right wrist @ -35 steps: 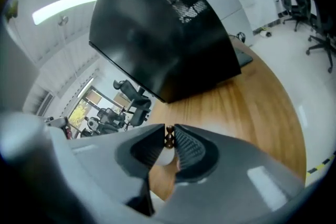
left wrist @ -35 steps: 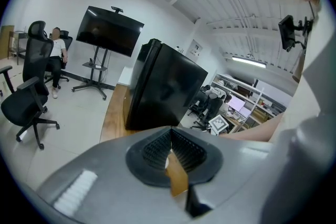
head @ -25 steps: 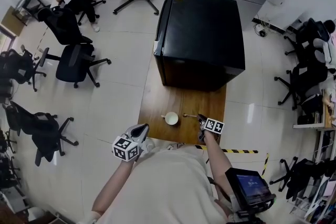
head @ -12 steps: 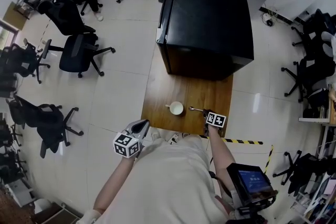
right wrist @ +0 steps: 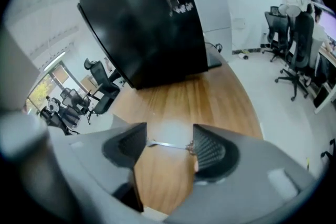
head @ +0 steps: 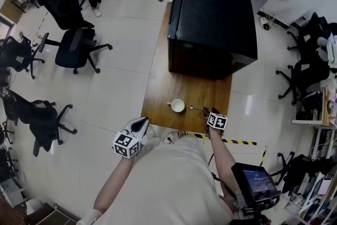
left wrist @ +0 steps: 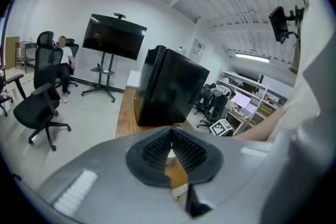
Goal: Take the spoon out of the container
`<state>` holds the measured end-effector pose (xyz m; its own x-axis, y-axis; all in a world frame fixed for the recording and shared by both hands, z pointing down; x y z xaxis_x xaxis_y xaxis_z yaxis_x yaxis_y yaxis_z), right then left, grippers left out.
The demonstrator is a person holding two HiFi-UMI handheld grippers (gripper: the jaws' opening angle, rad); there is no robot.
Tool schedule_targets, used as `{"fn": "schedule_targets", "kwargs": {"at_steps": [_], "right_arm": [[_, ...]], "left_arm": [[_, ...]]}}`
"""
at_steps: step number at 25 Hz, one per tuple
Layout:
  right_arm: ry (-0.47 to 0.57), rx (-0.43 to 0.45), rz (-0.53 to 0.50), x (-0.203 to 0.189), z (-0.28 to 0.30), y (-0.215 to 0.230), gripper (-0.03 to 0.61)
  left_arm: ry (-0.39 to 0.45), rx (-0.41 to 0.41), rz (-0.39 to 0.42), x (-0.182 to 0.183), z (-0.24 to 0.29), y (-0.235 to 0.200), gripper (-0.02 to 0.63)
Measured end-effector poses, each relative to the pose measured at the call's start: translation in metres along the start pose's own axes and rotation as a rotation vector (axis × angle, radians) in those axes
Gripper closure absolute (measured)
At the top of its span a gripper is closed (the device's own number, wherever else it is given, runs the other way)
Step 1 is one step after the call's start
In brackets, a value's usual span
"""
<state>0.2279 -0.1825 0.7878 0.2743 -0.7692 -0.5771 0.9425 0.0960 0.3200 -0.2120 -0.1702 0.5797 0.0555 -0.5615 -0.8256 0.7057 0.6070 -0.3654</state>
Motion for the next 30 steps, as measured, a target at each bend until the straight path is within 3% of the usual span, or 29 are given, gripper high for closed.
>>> {"fn": "schedule_targets", "kwargs": {"at_steps": [7,12,18,24,30], "right_arm": [[0.238,0.062,-0.160,0.071,-0.105,-0.087,0.566],[0.351,0.032,-0.331,0.088,-0.162,-0.164,0.574],[0.374,0.007,-0.499,0.081,-0.209,-0.231,0.574],[0.377,0.038,-0.528,0.091,-0.229,-0.246,0.566],[0.362,0.142,-0.537,0.072,-0.246,-0.247,0.530]], "left_arm": [[0.087,-0.102,-0.069,0.001,-0.021,-0.022,0.614],[0.086,-0.194,-0.013,-0.015,-0.032,-0.052,0.614],[0.004,-0.276,0.041,-0.036,-0.045,-0.074,0.614],[0.000,-0.290,0.108,-0.026,-0.055,-0.048,0.614],[0.019,-0.258,0.129,-0.027,-0.073,-0.001,0.614]]}}
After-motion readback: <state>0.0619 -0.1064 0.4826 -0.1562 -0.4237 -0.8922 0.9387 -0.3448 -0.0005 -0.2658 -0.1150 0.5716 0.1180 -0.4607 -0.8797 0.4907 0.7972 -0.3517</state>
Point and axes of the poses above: the fingertips, and each gripper's own axes: z forward along the fingers, y to its right, x out of its top, the point moved 10 cm from there along -z, backward along the fingers, and after that the axes turned 3 degrees about y, right-handed, at the moved point
